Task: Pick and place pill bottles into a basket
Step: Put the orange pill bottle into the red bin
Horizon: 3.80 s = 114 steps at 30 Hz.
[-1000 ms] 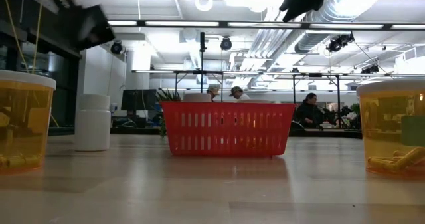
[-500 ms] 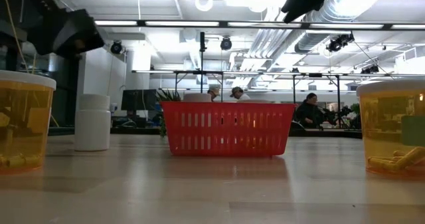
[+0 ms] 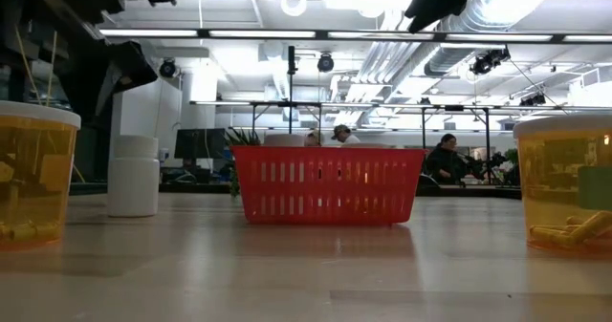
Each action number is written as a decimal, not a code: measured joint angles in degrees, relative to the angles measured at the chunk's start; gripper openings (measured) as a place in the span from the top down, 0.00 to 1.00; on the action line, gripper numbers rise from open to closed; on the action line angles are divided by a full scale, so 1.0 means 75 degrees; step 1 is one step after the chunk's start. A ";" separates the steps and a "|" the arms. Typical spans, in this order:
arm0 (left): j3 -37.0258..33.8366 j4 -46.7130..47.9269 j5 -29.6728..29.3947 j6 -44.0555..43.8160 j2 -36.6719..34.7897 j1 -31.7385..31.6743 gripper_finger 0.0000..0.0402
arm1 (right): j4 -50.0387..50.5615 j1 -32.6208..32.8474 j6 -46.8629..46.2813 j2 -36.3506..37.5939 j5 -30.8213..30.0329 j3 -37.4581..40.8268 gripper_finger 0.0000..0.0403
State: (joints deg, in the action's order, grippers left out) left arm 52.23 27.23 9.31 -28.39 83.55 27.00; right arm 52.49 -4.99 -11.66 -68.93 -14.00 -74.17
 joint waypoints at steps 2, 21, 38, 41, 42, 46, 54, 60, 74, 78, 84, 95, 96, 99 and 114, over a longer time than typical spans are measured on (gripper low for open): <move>0.0000 0.0025 -0.0103 0.0036 0.0000 0.0000 0.17 | 0.0000 0.0000 0.0012 0.0000 -0.0031 0.0000 0.32; 0.0015 -0.1010 0.0045 -0.0246 0.0391 0.0009 0.17 | 0.0003 -0.0003 0.0012 0.0000 0.0026 0.0003 0.32; -0.0004 -0.0896 0.0141 -0.0060 0.0995 0.0215 0.17 | 0.0154 -0.0001 0.0083 -0.0003 0.0120 0.0012 0.32; -0.0008 -0.1037 0.0196 -0.0076 0.1064 0.0207 0.17 | 0.0187 -0.0003 0.0112 -0.0003 0.0122 0.0012 0.32; -0.0006 -0.1033 0.0197 -0.0077 0.1053 0.0205 0.17 | 0.0191 -0.0003 0.0139 -0.0003 0.0119 0.0012 0.32; -0.0009 -0.0994 0.0199 -0.0067 0.1052 0.0204 0.17 | 0.0204 -0.0001 0.0170 -0.0003 0.0109 0.0012 0.32; -0.0006 -0.1047 0.0041 -0.0035 0.1052 0.0204 0.17 | 0.0226 -0.0003 0.0221 -0.0003 0.0058 0.0012 0.32; -0.0006 -0.1039 -0.0102 0.0059 0.1053 0.0204 0.17 | 0.0224 -0.0041 0.0220 -0.0003 0.0055 0.0012 0.32; -0.0006 -0.1463 -0.0308 0.0160 0.1559 0.0203 0.17 | 0.0232 -0.0038 0.0221 -0.0003 0.0058 0.0012 0.32; -0.0003 -0.1447 -0.0439 0.0165 0.1556 0.0204 0.17 | 0.0256 -0.0038 0.0225 -0.0003 0.0058 0.0012 0.32; -0.0004 -0.1445 -0.0462 0.0165 0.1598 0.0204 0.17 | 0.0269 -0.0038 0.0251 -0.0003 0.0058 0.0012 0.32; -0.0006 -0.1431 -0.0513 0.0214 0.1658 0.0204 0.30 | 0.0289 -0.0038 0.0256 -0.0003 0.0057 0.0009 0.32; -0.0006 -0.1425 -0.0520 0.0217 0.1658 0.0204 0.32 | 0.0289 -0.0038 0.0256 -0.0003 0.0058 0.0009 0.32; -0.0006 -0.1420 -0.0523 0.0366 0.1658 0.0204 0.42 | 0.0291 -0.0038 0.0306 -0.0003 0.0055 0.0009 0.32; 0.0229 -0.0777 -0.0539 0.0624 0.1658 0.0204 0.42 | 0.0294 -0.0338 0.0391 -0.0003 0.0198 0.0000 0.32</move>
State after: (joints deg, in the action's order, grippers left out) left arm 53.94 21.41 5.27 -23.71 95.98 28.53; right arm 54.70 -7.53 -8.73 -68.95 -12.51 -74.17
